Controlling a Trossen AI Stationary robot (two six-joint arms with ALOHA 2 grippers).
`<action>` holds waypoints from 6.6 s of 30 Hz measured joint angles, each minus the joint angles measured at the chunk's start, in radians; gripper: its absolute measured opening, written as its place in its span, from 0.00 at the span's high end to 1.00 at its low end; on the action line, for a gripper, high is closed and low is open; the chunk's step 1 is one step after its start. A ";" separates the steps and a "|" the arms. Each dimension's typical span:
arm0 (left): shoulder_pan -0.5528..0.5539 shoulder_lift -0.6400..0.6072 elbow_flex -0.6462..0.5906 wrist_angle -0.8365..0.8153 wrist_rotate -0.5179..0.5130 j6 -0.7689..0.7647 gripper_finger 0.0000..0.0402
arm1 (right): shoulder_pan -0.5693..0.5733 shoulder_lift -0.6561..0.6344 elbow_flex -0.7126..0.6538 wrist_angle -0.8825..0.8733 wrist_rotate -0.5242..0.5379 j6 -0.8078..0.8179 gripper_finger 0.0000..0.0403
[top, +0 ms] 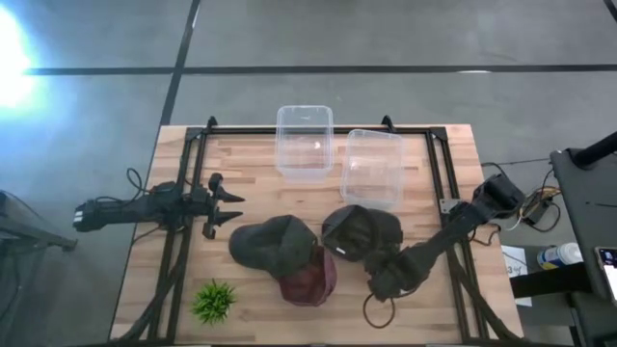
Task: Pick & Place hat
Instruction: Put the right black cap into the right transparent bin, then put the black cap into the right transparent bin
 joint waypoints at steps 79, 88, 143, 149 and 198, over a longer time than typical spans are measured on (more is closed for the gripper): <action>0.000 0.000 0.000 -0.001 0.000 0.000 0.55 | -0.662 -0.553 0.063 0.309 0.145 -0.012 0.43; 0.000 0.000 0.000 -0.001 0.000 0.000 0.55 | -0.631 -0.552 0.144 0.269 0.158 -0.078 0.44; -0.053 0.263 0.206 -0.212 -0.116 -1.351 0.58 | -0.396 0.284 0.437 0.447 -0.336 0.409 0.44; -0.191 0.457 0.281 -0.422 -0.141 -1.373 0.58 | -0.403 0.281 0.416 0.447 -0.324 0.393 0.44; -0.344 0.744 0.176 0.137 -0.287 -1.520 0.96 | -0.436 0.218 0.256 0.605 -0.381 0.361 0.44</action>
